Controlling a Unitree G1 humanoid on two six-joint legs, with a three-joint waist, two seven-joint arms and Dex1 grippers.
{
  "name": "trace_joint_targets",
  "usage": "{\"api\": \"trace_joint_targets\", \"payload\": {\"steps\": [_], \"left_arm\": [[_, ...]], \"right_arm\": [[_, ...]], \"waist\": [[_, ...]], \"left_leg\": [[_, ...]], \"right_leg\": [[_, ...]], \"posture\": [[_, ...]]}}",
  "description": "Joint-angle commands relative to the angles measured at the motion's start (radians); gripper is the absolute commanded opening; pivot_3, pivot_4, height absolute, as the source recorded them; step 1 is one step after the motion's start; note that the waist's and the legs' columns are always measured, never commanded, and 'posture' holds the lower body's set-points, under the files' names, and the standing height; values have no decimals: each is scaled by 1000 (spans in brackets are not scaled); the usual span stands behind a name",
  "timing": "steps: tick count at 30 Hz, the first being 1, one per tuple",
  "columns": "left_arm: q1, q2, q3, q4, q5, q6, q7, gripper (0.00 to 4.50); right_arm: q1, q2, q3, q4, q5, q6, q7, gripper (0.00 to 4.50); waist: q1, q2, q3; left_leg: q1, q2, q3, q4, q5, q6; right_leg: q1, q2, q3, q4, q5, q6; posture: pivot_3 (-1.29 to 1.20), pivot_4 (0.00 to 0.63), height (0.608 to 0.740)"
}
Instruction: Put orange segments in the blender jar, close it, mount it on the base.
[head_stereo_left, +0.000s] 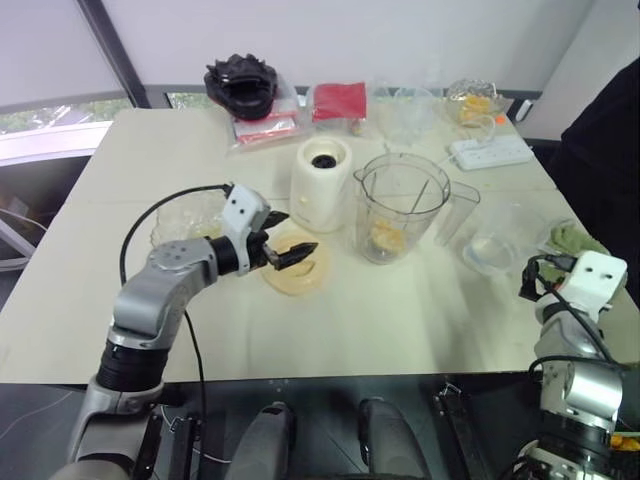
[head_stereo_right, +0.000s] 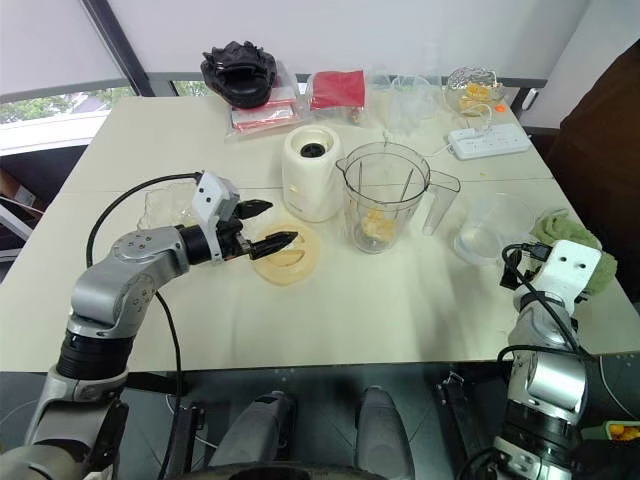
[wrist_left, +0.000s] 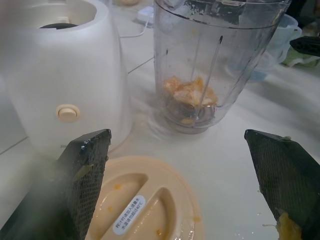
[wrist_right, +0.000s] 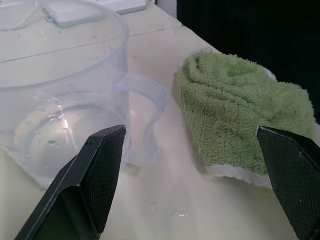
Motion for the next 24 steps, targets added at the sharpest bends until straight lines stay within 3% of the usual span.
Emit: {"api": "trace_joint_targets", "payload": {"steps": [1,24], "left_arm": [[4,12,10,-47,-16,0,9,4448],[8,15,10,-60,-19,-2,32,4448]], "right_arm": [[-28,-17,-6,23,-1,-40,-6,4299],[-134,-98,-12,254,-2,-177,-15,4299]], "waist": [[-1,0,0],[-3,0,0]], "left_leg": [[0,0,0,0,0,0],[0,0,0,0,0,0]], "right_leg": [[0,0,0,0,0,0],[0,0,0,0,0,0]], "posture": [[0,150,740],[0,150,740]]}}
